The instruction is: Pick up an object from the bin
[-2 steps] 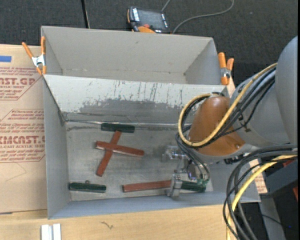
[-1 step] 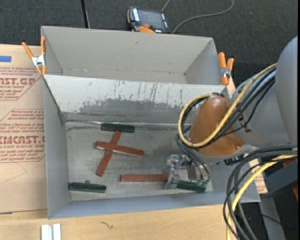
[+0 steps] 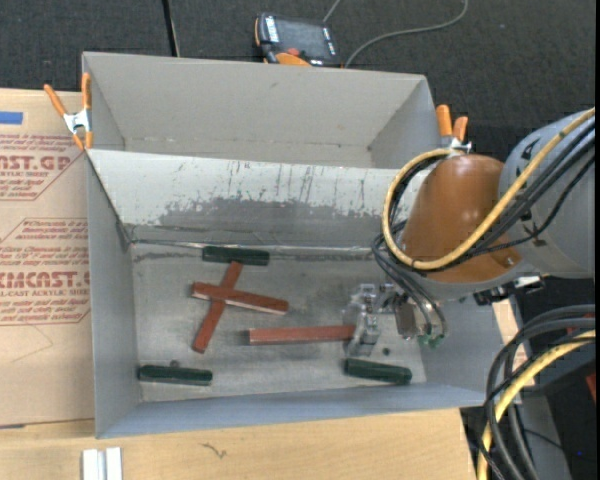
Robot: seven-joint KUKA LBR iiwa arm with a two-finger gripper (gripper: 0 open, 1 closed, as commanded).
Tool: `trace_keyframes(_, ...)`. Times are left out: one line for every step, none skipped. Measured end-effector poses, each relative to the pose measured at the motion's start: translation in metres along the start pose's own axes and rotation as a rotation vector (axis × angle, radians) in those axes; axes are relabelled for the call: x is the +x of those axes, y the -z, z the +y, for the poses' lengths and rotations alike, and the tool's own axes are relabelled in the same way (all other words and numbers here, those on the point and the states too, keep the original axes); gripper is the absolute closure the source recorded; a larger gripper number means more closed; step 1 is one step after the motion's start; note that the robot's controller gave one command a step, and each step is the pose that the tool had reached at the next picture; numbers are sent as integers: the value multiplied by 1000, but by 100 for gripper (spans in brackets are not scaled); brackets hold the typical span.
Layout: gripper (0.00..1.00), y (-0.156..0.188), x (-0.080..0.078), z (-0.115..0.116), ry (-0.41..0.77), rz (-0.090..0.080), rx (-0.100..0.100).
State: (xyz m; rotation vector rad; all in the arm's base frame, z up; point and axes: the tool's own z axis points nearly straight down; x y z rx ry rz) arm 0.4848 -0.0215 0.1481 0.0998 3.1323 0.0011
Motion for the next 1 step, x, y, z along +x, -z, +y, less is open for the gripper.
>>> trace_keyframes(100, 37, -1, 1, 1, 2, 0)
